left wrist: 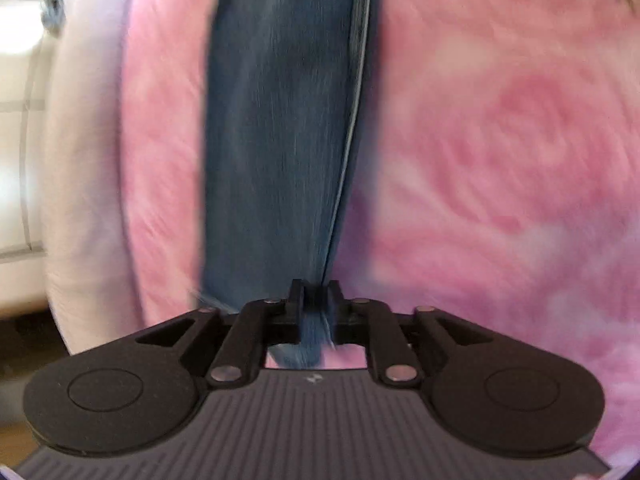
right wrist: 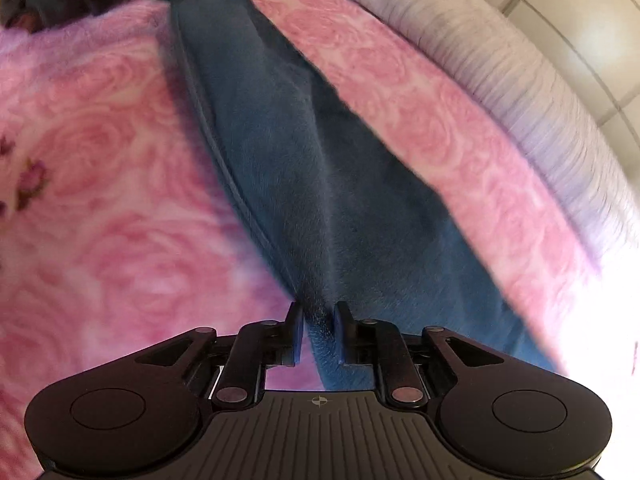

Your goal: Fold clothes

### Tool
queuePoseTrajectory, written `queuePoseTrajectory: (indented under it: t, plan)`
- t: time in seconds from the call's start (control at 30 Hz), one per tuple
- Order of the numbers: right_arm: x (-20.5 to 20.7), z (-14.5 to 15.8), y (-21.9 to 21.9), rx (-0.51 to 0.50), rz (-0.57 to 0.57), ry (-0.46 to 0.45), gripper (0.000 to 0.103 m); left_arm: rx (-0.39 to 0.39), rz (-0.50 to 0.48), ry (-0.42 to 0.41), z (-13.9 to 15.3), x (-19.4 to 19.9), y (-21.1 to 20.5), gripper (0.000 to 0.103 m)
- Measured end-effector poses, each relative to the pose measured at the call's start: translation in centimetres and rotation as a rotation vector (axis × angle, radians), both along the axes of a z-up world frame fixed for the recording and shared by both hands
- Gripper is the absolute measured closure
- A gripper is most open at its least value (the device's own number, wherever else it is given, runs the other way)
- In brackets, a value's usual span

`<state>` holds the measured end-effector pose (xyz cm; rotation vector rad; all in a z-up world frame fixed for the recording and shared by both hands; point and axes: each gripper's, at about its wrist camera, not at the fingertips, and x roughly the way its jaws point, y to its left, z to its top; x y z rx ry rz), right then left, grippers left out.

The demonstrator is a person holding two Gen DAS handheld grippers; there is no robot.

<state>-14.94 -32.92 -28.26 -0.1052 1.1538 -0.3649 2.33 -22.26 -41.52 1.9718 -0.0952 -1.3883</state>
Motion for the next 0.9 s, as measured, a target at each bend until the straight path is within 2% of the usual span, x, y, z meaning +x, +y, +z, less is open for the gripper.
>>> queuePoseTrajectory:
  t: [0.03,0.1,0.17,0.27,0.33,0.37,0.43,0.53,0.63,0.67,0.73,0.77,0.8,0.9]
  plan:
    - [-0.7,0.6,0.3,0.032,-0.066,-0.042,0.081,0.009,0.035,-0.003,0.2,0.2,0.2,0.087]
    - [-2.4,1.6,0.7,0.094,-0.196,-0.121,0.054,0.019,0.113,0.018,1.3,0.4,0.5,0.086]
    - [-5.0,2.0,0.6,0.159,-0.351,-0.194,0.044,-0.013,0.171,0.061,3.4,-0.2,0.4,0.085]
    - [-9.6,1.6,-0.1,0.233,-0.639,-0.287,0.044,-0.088,0.099,0.176,5.7,-5.2,-0.9,0.083]
    - [-13.0,1.1,-0.9,0.270,-0.838,-0.368,0.044,-0.137,0.051,0.252,7.3,-8.6,-1.7,0.075]
    - [-14.6,0.7,-1.3,0.290,-0.933,-0.412,0.044,-0.162,0.027,0.290,8.1,-10.3,-2.1,0.068]
    - [-17.2,-0.4,-2.1,0.330,-1.085,-0.486,0.044,-0.188,-0.049,0.380,8.9,-14.3,-3.5,0.065]
    - [-19.6,-1.5,-3.3,0.365,-1.165,-0.575,0.044,-0.194,-0.229,0.479,8.7,-21.3,-5.9,0.061]
    - [-20.3,-2.5,-4.7,0.397,-1.117,-0.628,0.044,-0.197,-0.398,0.525,7.6,-27.1,-8.2,0.059]
    - [-20.5,-3.0,-5.2,0.427,-1.110,-0.642,0.046,-0.195,-0.458,0.515,6.9,-28.4,-8.8,0.058]
    - [-21.7,-4.0,-6.3,0.526,-1.137,-0.695,0.066,-0.191,-0.574,0.494,5.5,-31.0,-10.1,0.056]
    - [-22.4,-4.4,-6.8,0.586,-1.166,-0.724,0.096,-0.178,-0.600,0.487,5.0,-31.9,-10.3,0.056]
    - [-23.1,-4.6,-7.3,0.638,-1.187,-0.753,0.103,-0.164,-0.627,0.479,4.6,-32.8,-10.6,0.056]
    - [-24.2,-3.6,-7.7,0.710,-1.181,-0.803,0.103,-0.130,-0.704,0.465,3.4,-35.0,-10.8,0.056]
